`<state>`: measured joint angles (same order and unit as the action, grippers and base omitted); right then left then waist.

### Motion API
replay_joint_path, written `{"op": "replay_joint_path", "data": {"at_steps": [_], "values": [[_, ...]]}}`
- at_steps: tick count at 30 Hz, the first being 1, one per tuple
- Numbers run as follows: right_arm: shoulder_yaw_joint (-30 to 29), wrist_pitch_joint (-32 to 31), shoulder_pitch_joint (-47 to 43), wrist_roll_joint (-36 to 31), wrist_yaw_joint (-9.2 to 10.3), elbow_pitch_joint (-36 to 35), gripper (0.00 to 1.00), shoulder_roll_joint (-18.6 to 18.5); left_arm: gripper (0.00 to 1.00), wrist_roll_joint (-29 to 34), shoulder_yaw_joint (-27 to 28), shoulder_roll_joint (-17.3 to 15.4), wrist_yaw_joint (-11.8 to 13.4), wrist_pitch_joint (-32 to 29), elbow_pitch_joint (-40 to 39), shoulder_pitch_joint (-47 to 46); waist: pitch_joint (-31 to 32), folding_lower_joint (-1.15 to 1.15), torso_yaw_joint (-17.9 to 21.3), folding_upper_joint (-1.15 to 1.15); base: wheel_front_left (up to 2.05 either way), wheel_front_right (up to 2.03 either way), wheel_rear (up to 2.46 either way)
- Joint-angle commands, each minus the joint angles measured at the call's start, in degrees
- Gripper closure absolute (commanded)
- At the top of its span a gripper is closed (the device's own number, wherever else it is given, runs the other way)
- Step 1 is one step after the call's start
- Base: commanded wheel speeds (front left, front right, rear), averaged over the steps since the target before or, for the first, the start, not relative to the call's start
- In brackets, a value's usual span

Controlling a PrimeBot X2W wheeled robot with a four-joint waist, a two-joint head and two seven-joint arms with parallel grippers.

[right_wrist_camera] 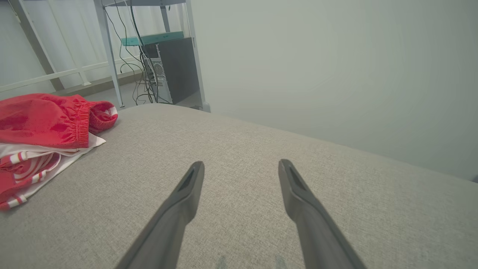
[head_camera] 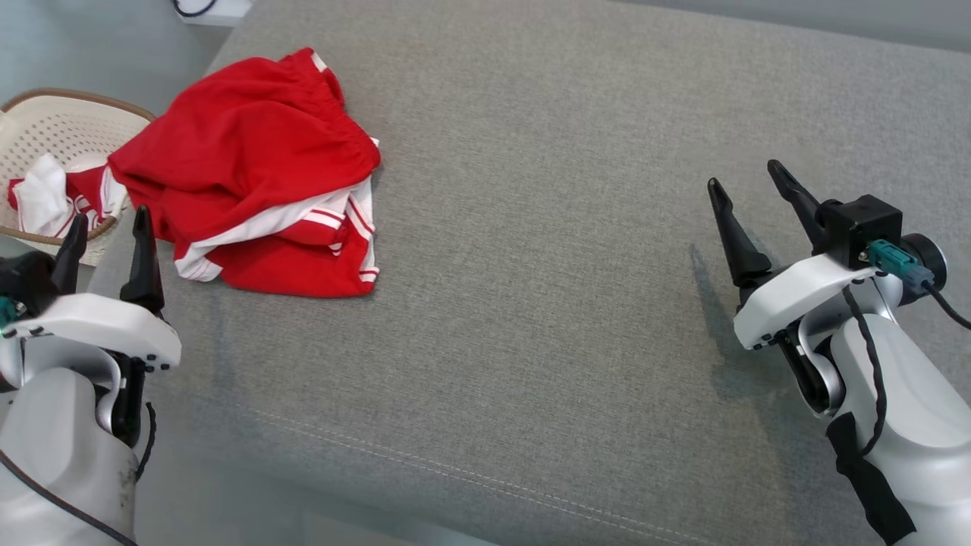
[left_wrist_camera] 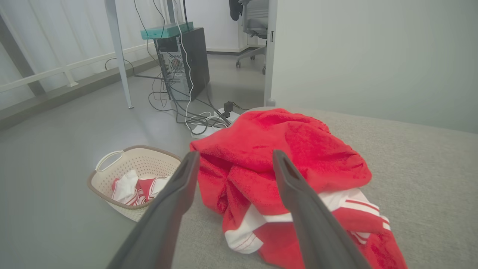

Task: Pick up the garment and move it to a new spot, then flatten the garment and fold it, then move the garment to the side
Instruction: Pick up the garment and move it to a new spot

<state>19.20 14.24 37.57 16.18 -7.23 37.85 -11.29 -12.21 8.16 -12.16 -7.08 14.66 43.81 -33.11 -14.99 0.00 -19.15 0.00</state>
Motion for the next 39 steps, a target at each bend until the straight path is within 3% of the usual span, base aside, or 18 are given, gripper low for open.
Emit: {"op": "replay_joint_path", "data": {"at_steps": [1,7,13,22,33,34,35,36,37,39], "values": [[1.15,0.75,1.09,0.27,-0.25,-1.48,0.00,0.14,0.00,-1.66,0.80,-3.46,-0.38,0.34,0.12,-2.86,-2.33,0.00,2.14,0.00,0.00,0.00,0.00],[1.29,0.76,2.20,0.16,-0.25,-2.59,0.00,-0.87,0.00,-9.76,-3.84,-9.15,-0.39,-1.04,8.12,-8.68,-5.56,0.00,5.24,0.00,0.00,0.00,0.00],[0.91,0.76,2.73,-0.11,-0.25,-3.06,0.00,-1.78,0.00,-14.60,-5.58,-12.12,-0.40,-1.46,13.67,-11.10,-7.85,0.00,7.63,0.00,0.00,0.00,0.00],[0.42,0.76,2.80,-0.02,-0.25,-3.76,0.00,-2.90,0.00,-17.95,-3.88,-12.79,-0.40,-0.04,17.29,-13.19,-9.58,0.00,9.10,0.00,0.00,0.00,0.00],[-0.05,0.76,2.91,-0.04,-0.25,-4.19,0.00,-2.46,0.00,-20.97,-0.47,-11.89,-0.40,0.32,14.56,-14.51,-10.92,0.00,9.99,0.00,0.00,0.00,0.00],[-0.13,0.76,2.88,-0.05,-0.25,-4.19,0.00,-2.46,0.08,-20.60,-0.59,-12.03,-0.40,0.32,13.93,-14.27,-11.07,0.00,10.08,0.00,0.00,0.00,0.00],[-0.19,0.76,2.87,-0.02,-0.25,-4.13,0.00,-2.45,0.53,-20.65,-0.28,-12.03,-0.40,0.32,13.55,-14.10,-11.24,0.00,10.19,0.00,0.00,0.00,0.00],[-0.28,0.76,2.86,0.01,-0.25,-4.10,0.00,-2.47,0.81,-20.48,0.25,-12.18,-0.35,0.32,13.00,-14.00,-11.40,0.00,10.27,0.00,0.00,0.00,0.00],[-0.40,0.76,2.84,0.05,-0.25,-4.07,0.00,-2.48,1.00,-20.05,0.54,-12.25,-0.19,0.32,12.61,-13.83,-11.55,0.00,10.36,0.00,0.00,0.00,0.00],[-0.42,0.76,2.78,0.10,-0.25,-4.03,0.00,-2.49,1.00,-19.92,1.47,-12.06,-0.12,0.33,12.26,-13.63,-11.77,0.00,10.57,0.00,0.00,0.00,0.00]]}}
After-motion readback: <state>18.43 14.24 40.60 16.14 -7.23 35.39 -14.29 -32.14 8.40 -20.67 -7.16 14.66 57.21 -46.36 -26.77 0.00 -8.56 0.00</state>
